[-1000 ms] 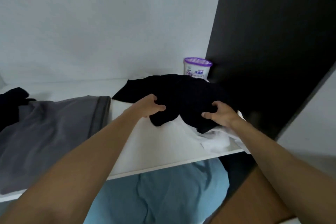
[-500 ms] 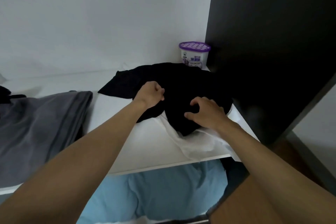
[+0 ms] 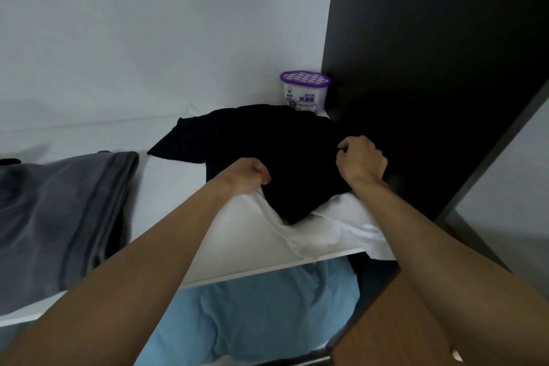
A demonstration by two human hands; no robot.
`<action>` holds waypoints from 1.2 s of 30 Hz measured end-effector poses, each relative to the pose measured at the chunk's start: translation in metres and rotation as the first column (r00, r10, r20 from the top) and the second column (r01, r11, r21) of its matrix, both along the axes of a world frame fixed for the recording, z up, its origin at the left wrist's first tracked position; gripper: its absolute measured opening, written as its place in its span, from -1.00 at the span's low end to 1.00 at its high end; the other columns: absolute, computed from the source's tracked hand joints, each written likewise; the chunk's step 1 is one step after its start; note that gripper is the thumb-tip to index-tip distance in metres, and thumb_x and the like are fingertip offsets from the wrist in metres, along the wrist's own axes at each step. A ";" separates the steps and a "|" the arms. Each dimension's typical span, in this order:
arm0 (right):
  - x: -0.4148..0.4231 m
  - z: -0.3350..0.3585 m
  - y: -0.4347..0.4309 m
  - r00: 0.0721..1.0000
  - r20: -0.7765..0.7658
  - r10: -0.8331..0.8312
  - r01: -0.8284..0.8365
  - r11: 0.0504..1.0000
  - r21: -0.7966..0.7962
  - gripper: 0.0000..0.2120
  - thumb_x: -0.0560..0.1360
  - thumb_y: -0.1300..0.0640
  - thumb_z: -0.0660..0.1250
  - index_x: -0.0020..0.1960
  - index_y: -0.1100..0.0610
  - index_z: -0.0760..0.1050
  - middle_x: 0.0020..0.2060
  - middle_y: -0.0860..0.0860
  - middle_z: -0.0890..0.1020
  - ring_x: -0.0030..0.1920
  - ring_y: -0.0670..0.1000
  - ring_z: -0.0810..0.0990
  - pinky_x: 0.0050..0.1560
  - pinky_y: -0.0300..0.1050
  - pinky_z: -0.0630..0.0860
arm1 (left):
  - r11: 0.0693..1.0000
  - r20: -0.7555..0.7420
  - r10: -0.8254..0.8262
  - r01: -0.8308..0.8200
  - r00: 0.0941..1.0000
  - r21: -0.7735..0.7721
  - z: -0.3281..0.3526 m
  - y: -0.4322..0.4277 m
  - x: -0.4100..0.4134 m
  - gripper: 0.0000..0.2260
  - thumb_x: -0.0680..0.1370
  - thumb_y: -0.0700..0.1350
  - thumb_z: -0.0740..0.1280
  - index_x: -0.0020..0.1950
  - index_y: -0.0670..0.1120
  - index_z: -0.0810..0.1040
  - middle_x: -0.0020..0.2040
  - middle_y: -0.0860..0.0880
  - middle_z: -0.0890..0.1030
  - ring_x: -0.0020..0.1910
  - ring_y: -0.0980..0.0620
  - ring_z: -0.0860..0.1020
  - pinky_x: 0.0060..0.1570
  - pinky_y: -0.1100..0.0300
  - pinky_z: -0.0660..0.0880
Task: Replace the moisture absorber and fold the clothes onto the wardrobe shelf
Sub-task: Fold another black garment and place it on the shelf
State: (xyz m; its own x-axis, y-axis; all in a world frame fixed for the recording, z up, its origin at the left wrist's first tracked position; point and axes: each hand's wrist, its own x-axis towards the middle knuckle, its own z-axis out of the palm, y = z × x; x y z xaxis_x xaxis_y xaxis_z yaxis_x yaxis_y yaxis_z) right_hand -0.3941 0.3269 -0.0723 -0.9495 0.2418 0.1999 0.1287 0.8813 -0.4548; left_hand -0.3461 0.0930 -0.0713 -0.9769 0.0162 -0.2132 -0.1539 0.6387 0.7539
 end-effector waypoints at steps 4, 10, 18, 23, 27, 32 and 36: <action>0.001 0.009 0.000 0.999 -0.028 -0.023 0.017 0.979 -0.202 -0.85 0.51 0.11 0.37 -0.01 -0.09 0.66 0.07 0.01 0.68 0.12 0.15 0.63 0.13 -0.06 0.47 | 0.996 0.011 0.016 -0.017 1.000 0.087 0.001 -0.004 0.009 -0.84 0.56 -0.22 0.36 -0.17 0.00 0.63 -0.16 0.12 0.61 -0.18 0.23 0.54 -0.35 0.53 0.38; 0.047 0.056 -0.050 0.842 -0.436 0.317 -0.512 0.726 -0.459 -0.88 0.49 0.39 0.37 -0.04 0.24 0.63 0.00 0.17 0.67 0.00 0.03 0.60 0.17 -0.17 0.49 | 0.772 0.168 0.187 -0.251 0.968 0.584 0.033 -0.016 0.017 -0.60 0.55 0.24 0.29 0.13 -0.04 0.61 0.11 -0.04 0.69 0.15 0.00 0.59 -0.07 0.11 0.48; 0.154 0.031 -0.094 0.525 -0.090 0.846 -0.819 0.474 -0.323 -0.89 0.55 0.33 0.34 -0.02 0.25 0.65 0.08 -0.01 0.67 0.05 -0.24 0.56 0.13 -0.47 0.35 | 0.561 0.236 0.291 -0.365 0.927 0.743 0.050 -0.032 0.052 -0.84 0.50 -0.36 0.22 0.02 -0.23 0.54 -0.12 -0.16 0.59 -0.20 -0.08 0.61 -0.27 0.12 0.59; 0.153 0.040 -0.092 0.954 0.012 0.298 -0.124 0.431 -0.894 -0.68 0.56 -0.09 0.34 -0.01 0.18 0.62 -0.04 0.07 0.71 0.02 0.03 0.68 0.03 -0.10 0.60 | 0.634 0.056 0.218 -0.185 0.974 0.751 0.059 -0.061 0.101 -0.79 0.50 -0.36 0.19 -0.08 -0.13 0.57 -0.35 -0.01 0.66 -0.36 0.06 0.66 -0.39 0.22 0.56; 0.157 0.043 -0.121 0.786 0.276 0.553 0.218 0.169 -0.961 -0.35 0.41 -0.39 0.33 0.15 0.17 0.53 -0.06 0.11 0.66 -0.05 0.13 0.65 -0.03 0.08 0.58 | 0.811 -0.043 -0.115 0.119 0.992 0.573 0.050 -0.089 0.158 -0.71 0.51 -0.36 0.26 -0.03 -0.02 0.66 -0.18 0.05 0.73 -0.13 0.12 0.69 -0.18 0.32 0.56; 0.198 0.031 -0.176 0.884 0.106 0.455 0.060 0.115 -0.992 -0.86 0.54 0.18 0.36 0.08 0.16 0.58 -0.05 0.15 0.66 -0.10 0.09 0.67 -0.08 -0.04 0.63 | 0.837 0.109 -0.355 0.263 0.929 0.480 0.024 -0.131 0.210 -0.78 0.50 -0.13 0.39 0.14 -0.07 0.64 0.06 -0.02 0.70 0.10 0.03 0.64 0.18 0.09 0.57; 0.250 0.021 -0.183 0.873 -0.104 0.477 -0.258 0.270 -0.928 -0.75 0.53 0.32 0.31 0.13 0.11 0.61 0.05 0.16 0.70 0.08 0.12 0.68 0.14 0.00 0.61 | 0.777 0.223 -0.166 -0.012 0.960 0.629 0.011 -0.154 0.229 -0.41 0.39 0.32 0.44 0.26 -0.05 0.61 0.16 -0.06 0.69 0.16 -0.02 0.65 0.13 -0.04 0.58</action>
State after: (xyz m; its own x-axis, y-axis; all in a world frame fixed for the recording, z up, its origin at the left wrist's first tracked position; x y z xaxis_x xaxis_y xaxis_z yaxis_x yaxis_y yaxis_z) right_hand -0.1436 0.1438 -0.0516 -0.9739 -0.2206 -0.0537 0.0732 -0.0812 -0.9940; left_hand -0.1171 -0.0612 -0.0603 -0.8790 0.3044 -0.3669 -0.3651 0.0649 0.9287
